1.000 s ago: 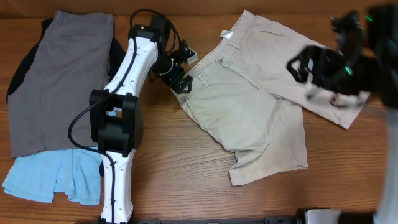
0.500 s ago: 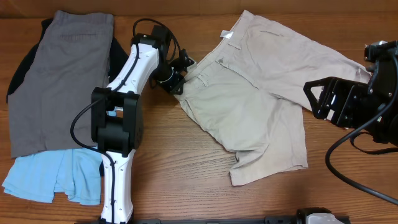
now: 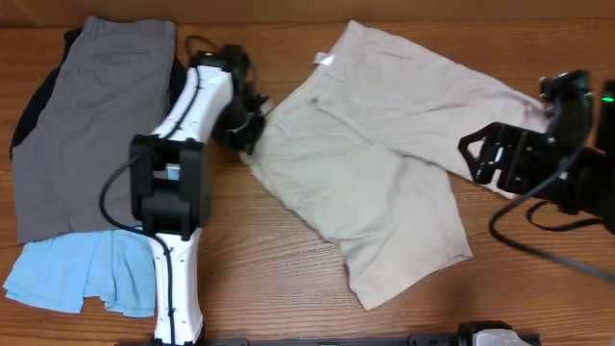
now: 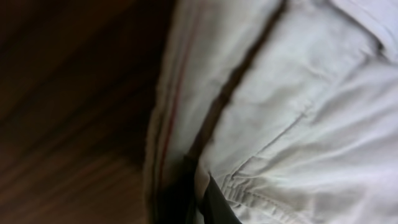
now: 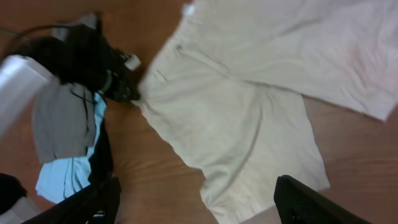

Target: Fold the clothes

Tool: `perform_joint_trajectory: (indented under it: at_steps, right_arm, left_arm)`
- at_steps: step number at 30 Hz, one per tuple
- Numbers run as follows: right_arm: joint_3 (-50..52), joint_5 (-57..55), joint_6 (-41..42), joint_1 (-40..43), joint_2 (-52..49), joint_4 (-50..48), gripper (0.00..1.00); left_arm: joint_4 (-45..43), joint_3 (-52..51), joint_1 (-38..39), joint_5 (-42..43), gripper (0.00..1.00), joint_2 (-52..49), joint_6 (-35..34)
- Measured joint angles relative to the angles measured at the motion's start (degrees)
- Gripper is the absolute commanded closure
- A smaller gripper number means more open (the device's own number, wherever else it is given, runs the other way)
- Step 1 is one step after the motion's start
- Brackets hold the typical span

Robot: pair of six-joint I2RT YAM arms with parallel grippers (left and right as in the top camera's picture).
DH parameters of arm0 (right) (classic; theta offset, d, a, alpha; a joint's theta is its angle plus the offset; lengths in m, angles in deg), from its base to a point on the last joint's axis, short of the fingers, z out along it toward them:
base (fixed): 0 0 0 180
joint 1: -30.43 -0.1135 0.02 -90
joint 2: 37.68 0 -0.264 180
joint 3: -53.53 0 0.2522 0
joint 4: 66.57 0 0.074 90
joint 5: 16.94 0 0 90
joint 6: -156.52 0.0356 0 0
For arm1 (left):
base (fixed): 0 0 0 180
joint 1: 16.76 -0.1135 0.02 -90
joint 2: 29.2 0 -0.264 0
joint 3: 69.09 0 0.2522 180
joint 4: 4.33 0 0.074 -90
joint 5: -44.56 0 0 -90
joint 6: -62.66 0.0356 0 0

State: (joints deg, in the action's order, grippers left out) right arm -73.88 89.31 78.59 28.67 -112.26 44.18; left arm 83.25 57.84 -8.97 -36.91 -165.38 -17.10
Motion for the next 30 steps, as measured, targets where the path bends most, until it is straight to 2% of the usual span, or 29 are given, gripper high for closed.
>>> perform_joint_trajectory:
  at_steps: [5, 6, 10, 11, 12, 25, 27, 30]
  right_arm:
    - [8.7, 0.0, 1.8, 0.0, -1.0, -1.8, 0.17]
    - [10.5, 0.0, 2.3, 0.0, -1.3, -2.2, 0.17]
    - [17.7, -0.2, 4.4, 0.0, -1.5, -4.2, 0.17]
    - [19.6, -0.2, 4.9, 0.0, -1.5, -4.7, 0.17]
    - [21.2, -0.3, 5.3, 0.0, -1.5, -5.2, 0.17]
    - [52.2, -0.7, 10.4, 0.0, -1.6, -21.2, 0.19]
    - [55.9, -0.7, 10.8, 0.0, -1.6, -25.0, 0.3]
    - [60.2, -0.5, 12.0, 0.0, -1.8, -30.6, 0.74]
  left_arm:
    - [3.7, -0.4, -6.1, -2.0, 0.96, 1.7, -5.5]
    - [4.4, -0.5, -7.1, -2.4, 0.91, 2.6, -6.1]
    - [6.0, -0.7, -10.2, -3.9, 0.23, 7.4, -7.6]
    - [6.2, -0.7, -10.5, -4.2, 0.09, 8.7, -7.9]
    - [6.4, -0.7, -10.6, -4.4, 0.0, 9.8, -8.1]
    - [4.5, -0.8, -9.6, -4.3, 0.0, 18.8, -8.9]
    - [3.5, -0.8, -9.6, -3.8, 0.0, 21.0, -8.9]
    - [2.1, -0.8, -9.6, -2.8, 0.0, 24.0, -8.9]
